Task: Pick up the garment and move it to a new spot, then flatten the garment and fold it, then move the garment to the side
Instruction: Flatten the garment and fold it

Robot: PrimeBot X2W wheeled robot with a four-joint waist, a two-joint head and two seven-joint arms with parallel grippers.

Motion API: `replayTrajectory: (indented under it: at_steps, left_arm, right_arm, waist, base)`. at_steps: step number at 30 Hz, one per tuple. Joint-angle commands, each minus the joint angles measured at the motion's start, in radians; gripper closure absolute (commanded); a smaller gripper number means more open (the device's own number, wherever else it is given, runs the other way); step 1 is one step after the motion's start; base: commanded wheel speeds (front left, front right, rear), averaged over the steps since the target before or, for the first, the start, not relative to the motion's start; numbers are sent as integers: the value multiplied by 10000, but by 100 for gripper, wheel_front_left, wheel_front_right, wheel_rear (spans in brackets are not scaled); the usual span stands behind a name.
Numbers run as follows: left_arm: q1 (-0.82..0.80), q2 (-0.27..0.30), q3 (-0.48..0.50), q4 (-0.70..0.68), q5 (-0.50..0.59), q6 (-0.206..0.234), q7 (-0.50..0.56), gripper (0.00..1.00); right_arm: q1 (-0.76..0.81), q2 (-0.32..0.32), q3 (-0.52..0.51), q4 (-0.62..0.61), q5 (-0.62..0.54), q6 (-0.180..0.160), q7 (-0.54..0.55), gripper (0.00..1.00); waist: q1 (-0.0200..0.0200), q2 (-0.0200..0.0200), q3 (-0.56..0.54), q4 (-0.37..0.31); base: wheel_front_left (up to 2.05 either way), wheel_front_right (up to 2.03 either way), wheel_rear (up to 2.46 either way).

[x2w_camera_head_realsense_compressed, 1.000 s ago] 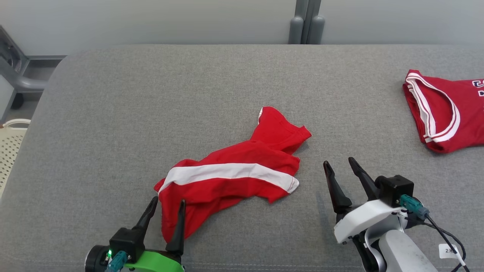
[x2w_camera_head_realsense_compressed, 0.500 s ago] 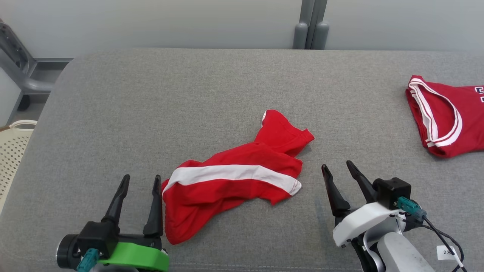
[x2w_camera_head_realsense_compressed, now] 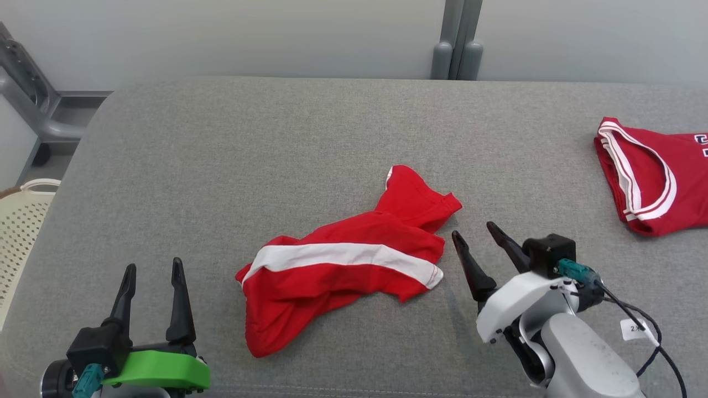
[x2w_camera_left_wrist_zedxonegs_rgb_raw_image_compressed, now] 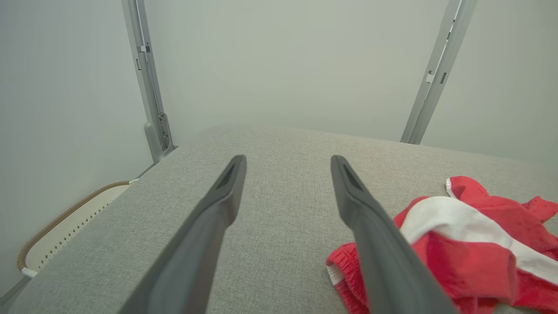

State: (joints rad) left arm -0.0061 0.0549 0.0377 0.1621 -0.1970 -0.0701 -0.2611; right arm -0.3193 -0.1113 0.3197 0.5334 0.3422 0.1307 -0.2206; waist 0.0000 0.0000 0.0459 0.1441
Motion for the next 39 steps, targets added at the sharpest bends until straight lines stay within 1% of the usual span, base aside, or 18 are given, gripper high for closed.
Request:
replayTrajectory:
  at_steps: [1,7,11,15,17,22,28,35,39]
  left_arm:
    - [-60,8,59,-18,33,-17,-36,0]
    - [-136,-24,-33,-22,6,-73,-37,0]
    - [-231,-35,-167,-53,-93,-75,-37,0]
    - [-360,-36,-370,-74,-272,13,-37,0]
    - [-510,-36,-566,-7,-384,48,-37,0]
    - [-722,-38,-948,49,-629,154,-37,0]
    - [-946,-38,-1248,140,-879,251,-37,0]
    - [-1066,-37,-1488,121,-1029,341,-37,0]
    - [-1140,-38,-1574,136,-1122,385,-37,0]
  right_arm:
    - [-188,-95,70,111,99,-1,62,0]
    - [-1344,-416,516,1101,505,-1,631,0]
    - [-2229,-524,803,1850,794,-1,892,0]
    - [-3228,-568,1203,2689,1181,-1,1360,0]
    - [-3980,-677,1572,3350,1356,-1,1735,0]
    - [-4975,-657,2110,4370,1841,-2,2321,0]
    - [-5690,-693,2712,5442,2167,-2,2758,0]
    - [-6121,-721,3213,6331,2333,-1,3218,0]
    - [-6312,-683,3512,6819,2370,-1,3757,0]
  waist:
    - [0,0,-4,41]
    - [0,0,59,316]
    - [0,0,190,521]
    - [0,0,454,768]
    - [0,0,658,1026]
    - [0,0,959,1485]
    - [0,0,1215,1894]
    - [0,0,1484,2138]
    - [0,0,1644,2258]
  base:
    - [0,0,0]
    - [0,0,0]
    - [0,0,0]
    - [0,0,0]
    - [0,0,0]
    - [0,0,0]
    - [0,0,0]
    - [0,0,0]
    - [0,0,0]
